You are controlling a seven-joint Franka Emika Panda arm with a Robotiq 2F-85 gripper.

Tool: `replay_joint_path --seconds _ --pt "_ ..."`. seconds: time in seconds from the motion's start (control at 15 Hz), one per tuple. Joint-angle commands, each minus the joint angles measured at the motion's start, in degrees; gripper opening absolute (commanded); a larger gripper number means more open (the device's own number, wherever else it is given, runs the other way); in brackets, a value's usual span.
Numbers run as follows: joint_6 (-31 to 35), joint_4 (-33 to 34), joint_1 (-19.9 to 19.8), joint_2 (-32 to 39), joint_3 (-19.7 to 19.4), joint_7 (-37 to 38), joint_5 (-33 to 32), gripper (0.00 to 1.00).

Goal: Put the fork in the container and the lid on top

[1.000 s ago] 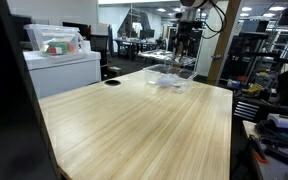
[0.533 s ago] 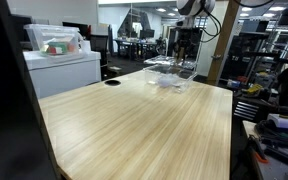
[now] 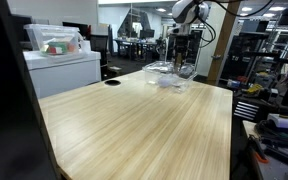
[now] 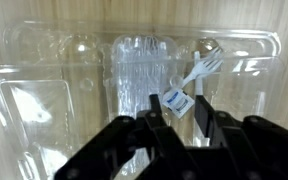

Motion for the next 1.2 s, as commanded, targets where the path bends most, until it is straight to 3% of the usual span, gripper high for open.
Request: replay_joint_path --seconds 0.0,1.13 --pt "0.73 0.88 -1.04 1.02 0.63 0.10 -0.35 0.14" --pt "1.63 1.23 -1.37 3.54 -0.05 4.78 -1.62 0.14"
